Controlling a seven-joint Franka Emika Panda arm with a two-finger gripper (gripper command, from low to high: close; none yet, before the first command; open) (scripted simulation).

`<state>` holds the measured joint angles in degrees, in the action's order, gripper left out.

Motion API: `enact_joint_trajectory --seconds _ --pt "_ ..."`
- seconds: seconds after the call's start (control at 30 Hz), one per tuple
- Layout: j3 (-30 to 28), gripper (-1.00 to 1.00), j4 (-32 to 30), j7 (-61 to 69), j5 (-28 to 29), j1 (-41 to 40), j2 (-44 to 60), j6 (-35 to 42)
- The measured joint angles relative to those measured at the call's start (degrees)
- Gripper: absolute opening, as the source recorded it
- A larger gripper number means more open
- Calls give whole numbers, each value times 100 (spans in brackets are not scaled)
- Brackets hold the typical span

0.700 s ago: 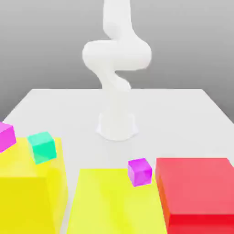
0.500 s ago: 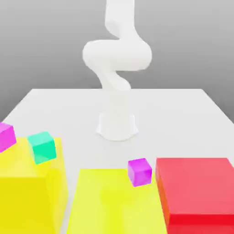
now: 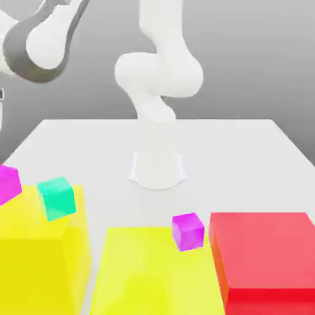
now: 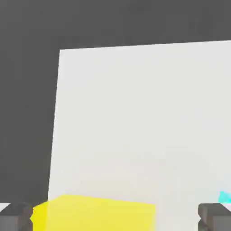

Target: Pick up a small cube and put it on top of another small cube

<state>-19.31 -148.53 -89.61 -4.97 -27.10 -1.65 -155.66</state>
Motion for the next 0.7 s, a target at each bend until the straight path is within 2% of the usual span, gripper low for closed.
enact_joint_trajectory --seconds 0.13,0.33,0.37,0.6,0.7 --pt "-15 0 -697 -444 -164 -57 685 -589" --pt "968 0 -562 313 -1271 -799 1896 -1516" --pt "1095 -100 -536 382 -1355 -908 2016 -1614" --pt "1096 -100 -540 364 -1335 -912 2005 -1614" --pt "700 -100 -658 -6 -857 -625 1502 -1229"
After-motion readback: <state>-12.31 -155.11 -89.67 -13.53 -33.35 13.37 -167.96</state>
